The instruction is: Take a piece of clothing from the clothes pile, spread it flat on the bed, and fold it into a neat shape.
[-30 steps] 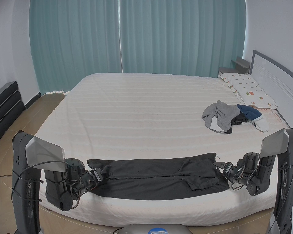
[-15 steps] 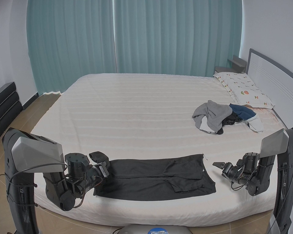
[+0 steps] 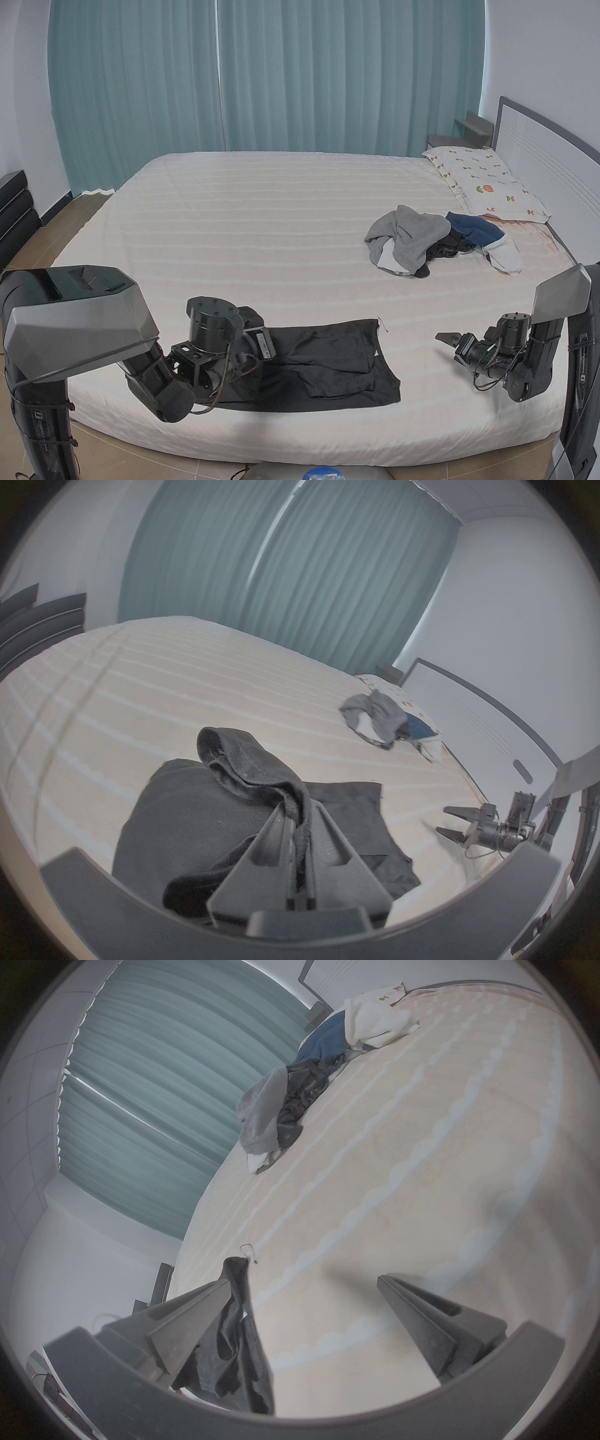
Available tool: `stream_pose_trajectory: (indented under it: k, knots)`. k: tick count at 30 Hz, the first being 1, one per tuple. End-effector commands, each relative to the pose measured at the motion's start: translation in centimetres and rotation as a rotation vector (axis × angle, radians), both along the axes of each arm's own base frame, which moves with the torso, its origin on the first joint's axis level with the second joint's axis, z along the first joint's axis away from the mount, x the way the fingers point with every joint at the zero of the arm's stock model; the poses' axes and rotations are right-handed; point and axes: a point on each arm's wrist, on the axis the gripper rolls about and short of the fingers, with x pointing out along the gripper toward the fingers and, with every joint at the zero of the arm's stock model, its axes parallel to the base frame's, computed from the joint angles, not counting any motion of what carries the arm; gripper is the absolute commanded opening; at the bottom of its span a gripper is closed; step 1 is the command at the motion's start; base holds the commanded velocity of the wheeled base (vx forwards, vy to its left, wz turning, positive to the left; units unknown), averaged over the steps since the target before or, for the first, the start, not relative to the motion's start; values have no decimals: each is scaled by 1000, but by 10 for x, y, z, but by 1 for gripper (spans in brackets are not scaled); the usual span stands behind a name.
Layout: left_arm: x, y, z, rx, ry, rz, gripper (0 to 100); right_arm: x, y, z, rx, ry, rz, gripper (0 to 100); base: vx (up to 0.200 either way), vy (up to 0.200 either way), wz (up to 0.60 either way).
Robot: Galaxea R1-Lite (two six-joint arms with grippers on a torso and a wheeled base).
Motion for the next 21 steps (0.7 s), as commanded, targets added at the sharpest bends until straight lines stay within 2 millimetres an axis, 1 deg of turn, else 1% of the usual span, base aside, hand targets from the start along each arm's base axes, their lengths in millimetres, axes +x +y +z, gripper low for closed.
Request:
stream_pose_trajectory:
  k: [1,2,3,5,9,12,14,18,21]
  knots:
    - [-3,-32,9,-12,-19,-75,0,0,0,-1,-1,2,1,100,0,-200,0]
    - [-3,-33,9,-12,-19,-77,0,0,0,-1,-2,0,1,100,0,-200,0]
    - [-6,-41,9,-4,-6,-98,0,0,0,-1,-2,0,1,100,0,-200,0]
    - [-7,-48,10,-1,-2,-117,0,0,0,-1,-3,1,2,100,0,-200,0]
    - [-7,-59,7,3,6,-138,0,0,0,-1,-3,1,2,100,0,-200,0]
    - [-10,-65,-3,16,23,-153,0,0,0,-1,-3,0,2,100,0,0,0]
    - [-10,-66,-6,20,28,-156,0,0,0,-1,-3,0,2,100,0,0,0]
    - [0,-72,-16,18,22,-104,0,0,0,-1,-3,0,2,100,0,0,0]
    - [3,-72,-17,9,21,-86,0,0,0,-1,-3,0,2,100,0,0,0]
